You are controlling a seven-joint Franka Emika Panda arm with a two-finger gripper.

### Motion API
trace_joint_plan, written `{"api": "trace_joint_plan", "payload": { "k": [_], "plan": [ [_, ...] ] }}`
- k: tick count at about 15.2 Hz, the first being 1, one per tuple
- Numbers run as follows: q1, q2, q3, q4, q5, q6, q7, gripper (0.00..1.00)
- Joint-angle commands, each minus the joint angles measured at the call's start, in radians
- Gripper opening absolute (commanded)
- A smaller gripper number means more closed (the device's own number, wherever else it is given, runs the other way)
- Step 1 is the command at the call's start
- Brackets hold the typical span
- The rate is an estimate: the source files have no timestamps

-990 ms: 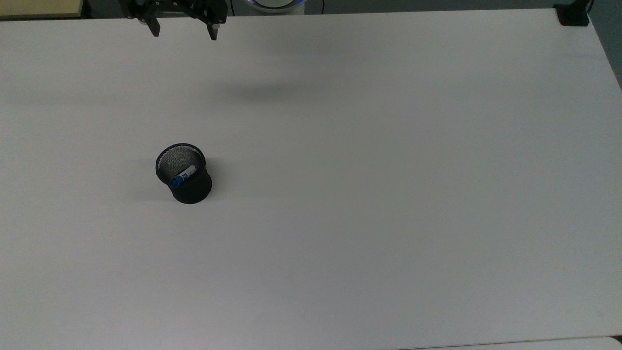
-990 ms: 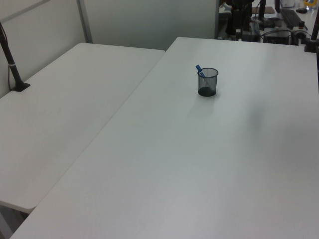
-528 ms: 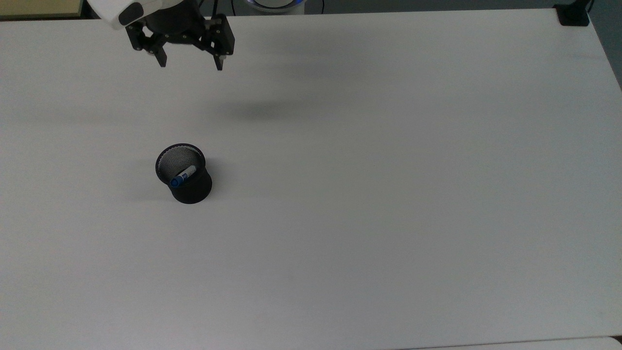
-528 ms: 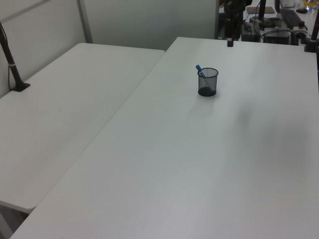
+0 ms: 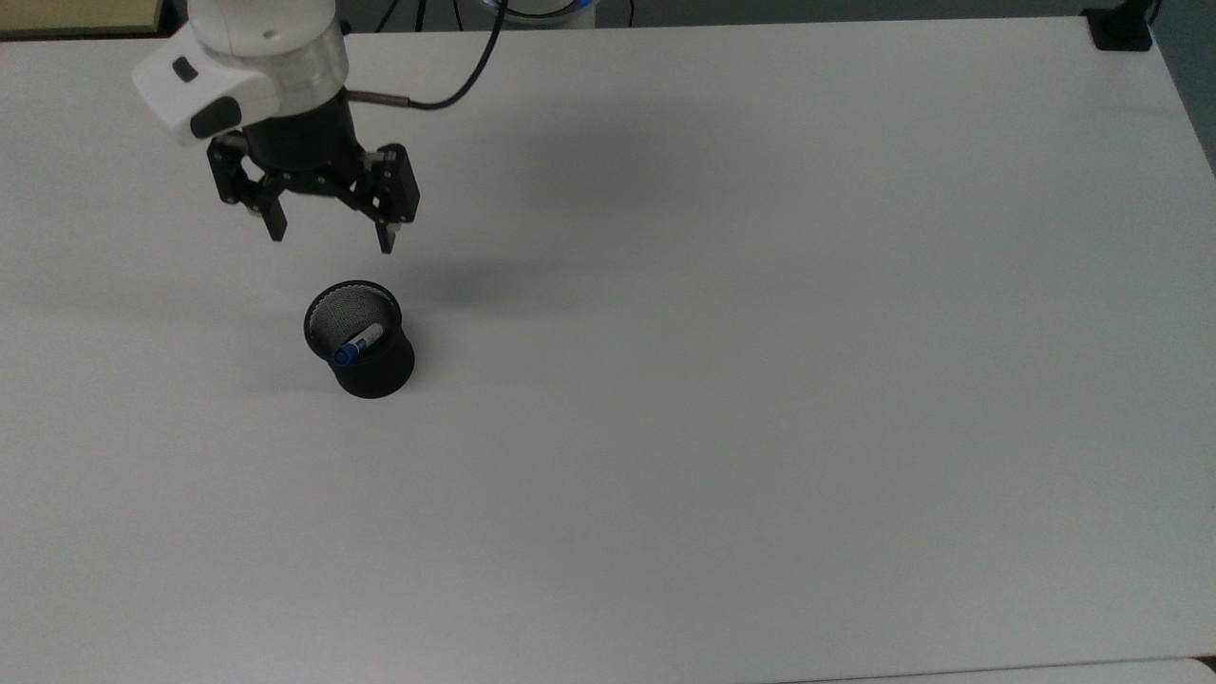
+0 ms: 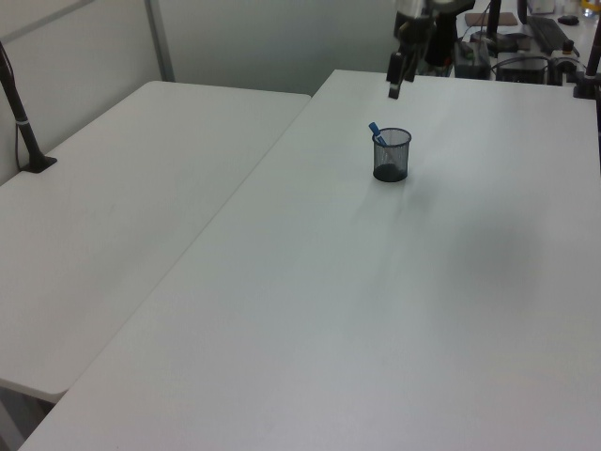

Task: Remove the marker
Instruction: 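Move the open gripper down over the pen cup toward the marker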

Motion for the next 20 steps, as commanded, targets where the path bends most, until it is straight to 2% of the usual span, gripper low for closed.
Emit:
{"api": "trace_joint_plan", "payload": {
  "k": [1,4,6,8,20],
  "plan": [
    [-0.021,0.045,-0.007,-0.009,0.033,0.138,-0.007,0.95],
    [-0.046,0.081,-0.007,-0.014,0.033,0.21,-0.025,0.93],
    [-0.05,0.115,-0.007,-0.016,0.029,0.279,-0.03,0.87],
    [-0.053,0.138,-0.007,-0.012,0.029,0.287,-0.028,0.85],
    [-0.018,0.14,0.003,-0.031,0.03,0.276,-0.016,0.83]
  ]
}}
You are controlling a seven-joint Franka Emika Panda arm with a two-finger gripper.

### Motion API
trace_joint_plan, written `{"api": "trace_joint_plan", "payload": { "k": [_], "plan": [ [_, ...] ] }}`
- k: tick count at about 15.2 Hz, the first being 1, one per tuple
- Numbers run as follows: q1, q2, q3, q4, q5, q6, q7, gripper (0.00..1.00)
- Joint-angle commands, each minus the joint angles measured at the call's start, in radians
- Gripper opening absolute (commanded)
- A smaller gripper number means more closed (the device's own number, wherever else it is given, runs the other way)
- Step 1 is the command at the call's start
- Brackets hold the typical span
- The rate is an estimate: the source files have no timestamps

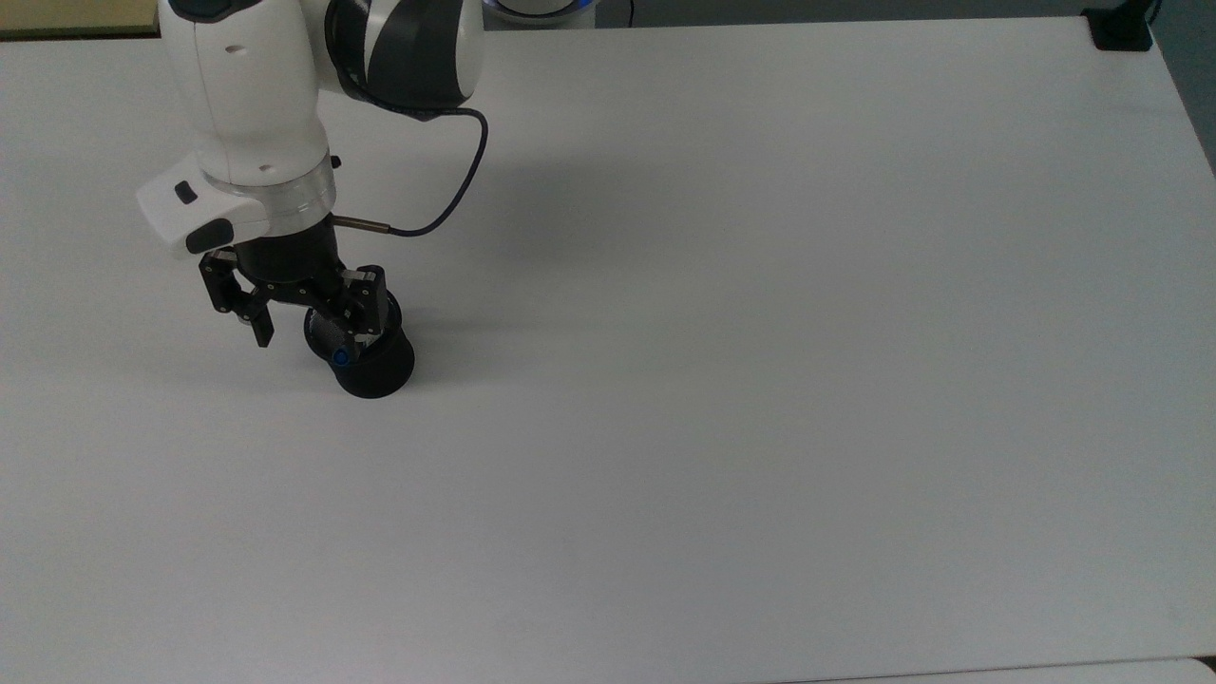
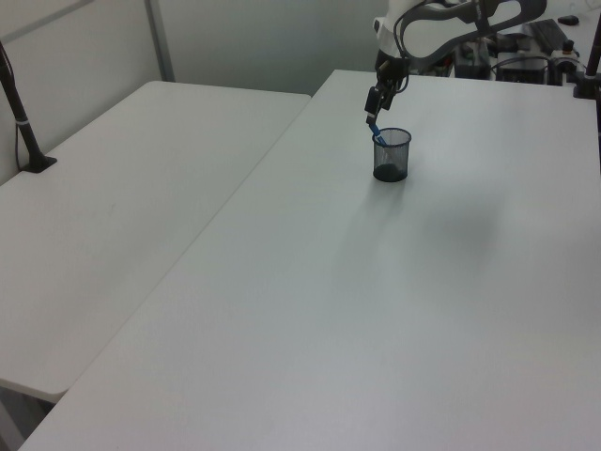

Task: Remove the marker
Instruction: 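Close the gripper on the blue marker's cap inside the cup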

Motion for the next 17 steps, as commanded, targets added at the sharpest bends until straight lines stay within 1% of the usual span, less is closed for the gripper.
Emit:
{"api": "trace_joint_plan", "payload": {
  "k": [1,5,7,10,11,12,14,17],
  "plan": [
    [0.026,-0.014,-0.006,-0.027,0.015,0.011,-0.013,0.81],
    [0.033,0.004,-0.006,-0.03,0.008,0.015,-0.013,0.71],
    [0.049,0.015,-0.006,-0.029,0.005,0.019,-0.013,0.65],
    [0.046,0.015,-0.006,-0.027,0.005,0.017,-0.014,0.41],
    [0.046,0.015,-0.006,-0.026,0.006,0.017,-0.013,0.34],
    [0.045,0.014,-0.006,-0.024,0.006,0.017,-0.013,0.31],
    [0.043,0.012,-0.006,-0.022,0.006,0.016,-0.013,0.27],
    [0.042,0.011,-0.007,-0.022,0.006,0.016,-0.013,0.15]
  ]
}}
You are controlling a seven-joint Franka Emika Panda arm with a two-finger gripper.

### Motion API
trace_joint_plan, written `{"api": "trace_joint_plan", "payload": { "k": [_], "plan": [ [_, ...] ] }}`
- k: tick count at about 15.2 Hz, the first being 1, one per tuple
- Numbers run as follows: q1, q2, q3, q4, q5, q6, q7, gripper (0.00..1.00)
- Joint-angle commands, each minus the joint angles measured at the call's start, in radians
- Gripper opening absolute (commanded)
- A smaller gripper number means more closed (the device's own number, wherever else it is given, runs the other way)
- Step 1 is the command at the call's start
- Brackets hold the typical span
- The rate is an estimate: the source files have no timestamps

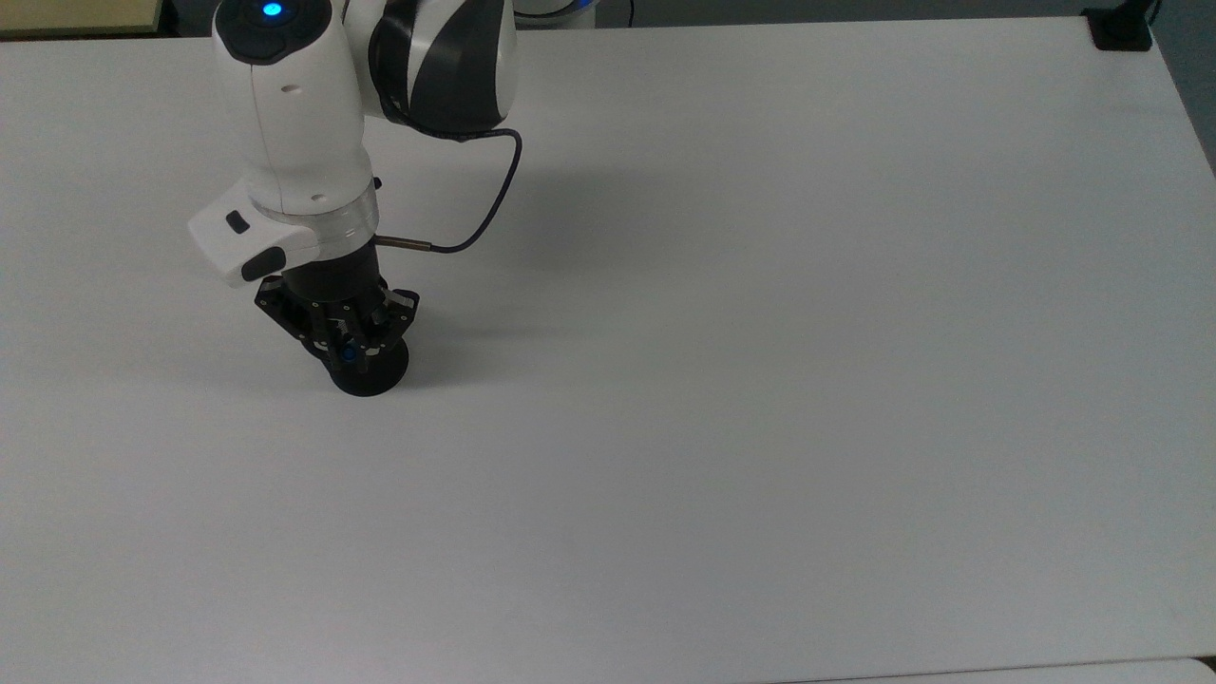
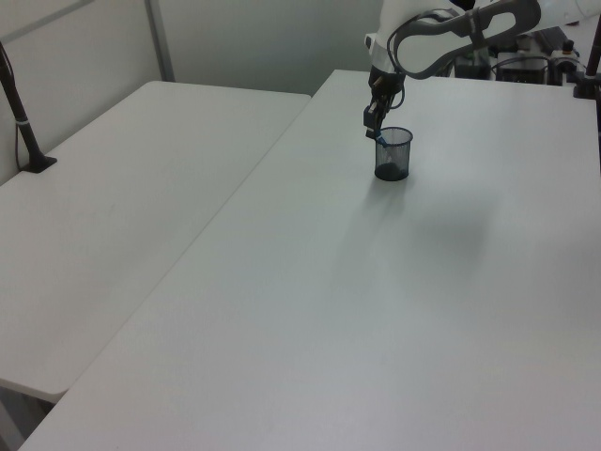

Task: Remove the marker
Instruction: 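Close the gripper on the blue marker's cap inside the cup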

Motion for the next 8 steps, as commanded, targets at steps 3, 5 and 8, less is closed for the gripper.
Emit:
{"api": "trace_joint_plan", "payload": {
  "k": [3,5,8],
  "plan": [
    [0.002,-0.018,-0.011,-0.01,0.008,0.016,-0.017,0.07],
    [-0.005,-0.028,-0.011,-0.008,0.008,0.012,-0.019,0.06],
    [-0.012,-0.044,-0.017,0.012,0.018,0.008,-0.016,0.06]
  ]
}}
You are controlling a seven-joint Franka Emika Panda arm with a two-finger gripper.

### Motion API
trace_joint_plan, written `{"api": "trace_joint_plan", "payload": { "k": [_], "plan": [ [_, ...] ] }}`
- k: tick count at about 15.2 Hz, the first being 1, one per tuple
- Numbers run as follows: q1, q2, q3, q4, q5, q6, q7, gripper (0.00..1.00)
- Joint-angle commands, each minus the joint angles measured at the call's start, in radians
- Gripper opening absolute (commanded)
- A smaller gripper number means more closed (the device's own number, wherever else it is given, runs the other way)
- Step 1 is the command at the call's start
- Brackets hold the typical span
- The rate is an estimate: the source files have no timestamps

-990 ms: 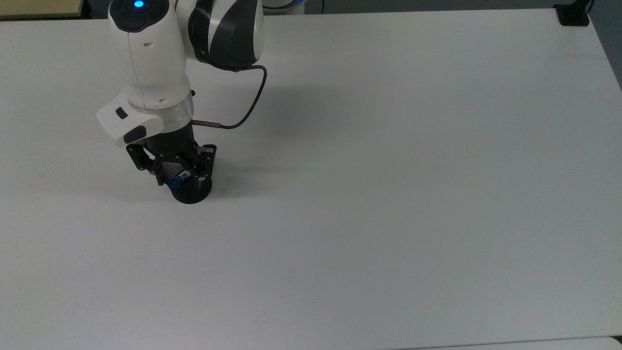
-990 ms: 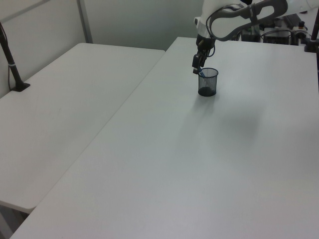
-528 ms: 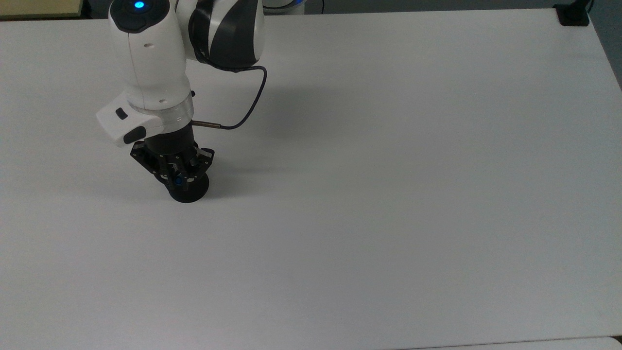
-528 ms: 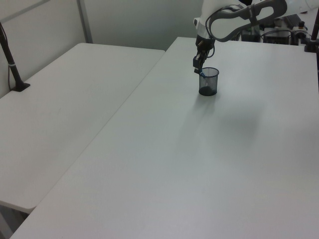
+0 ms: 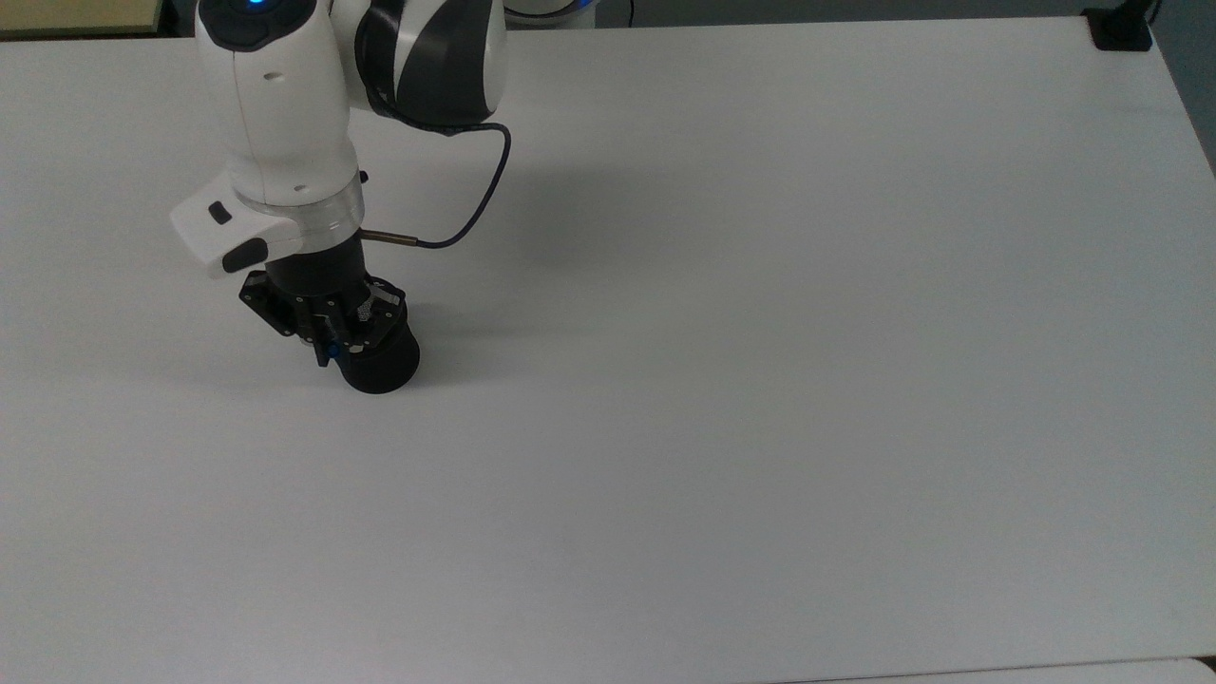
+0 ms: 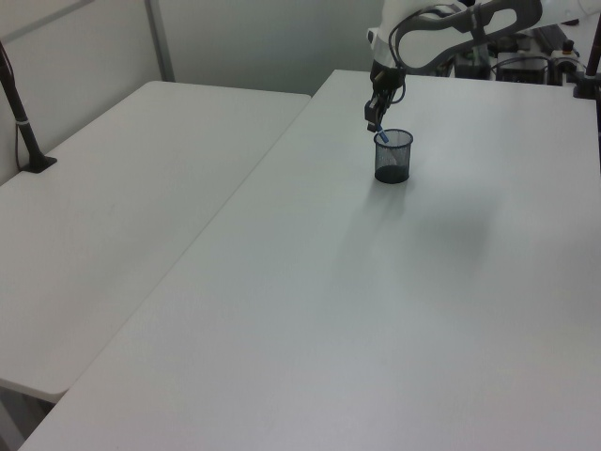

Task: Remove the marker
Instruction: 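Lift the blue marker straight up out of the pen cup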

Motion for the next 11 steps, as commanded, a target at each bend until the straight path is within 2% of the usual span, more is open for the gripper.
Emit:
{"api": "trace_joint_plan", "payload": {
  "k": [1,9,11],
  "plan": [
    [-0.006,-0.044,-0.01,0.0,0.02,0.008,-0.014,0.06],
    [-0.01,-0.191,-0.013,0.007,0.028,0.006,0.013,0.06],
    [-0.001,-0.257,-0.008,0.008,0.028,-0.053,0.04,0.06]
  ]
}}
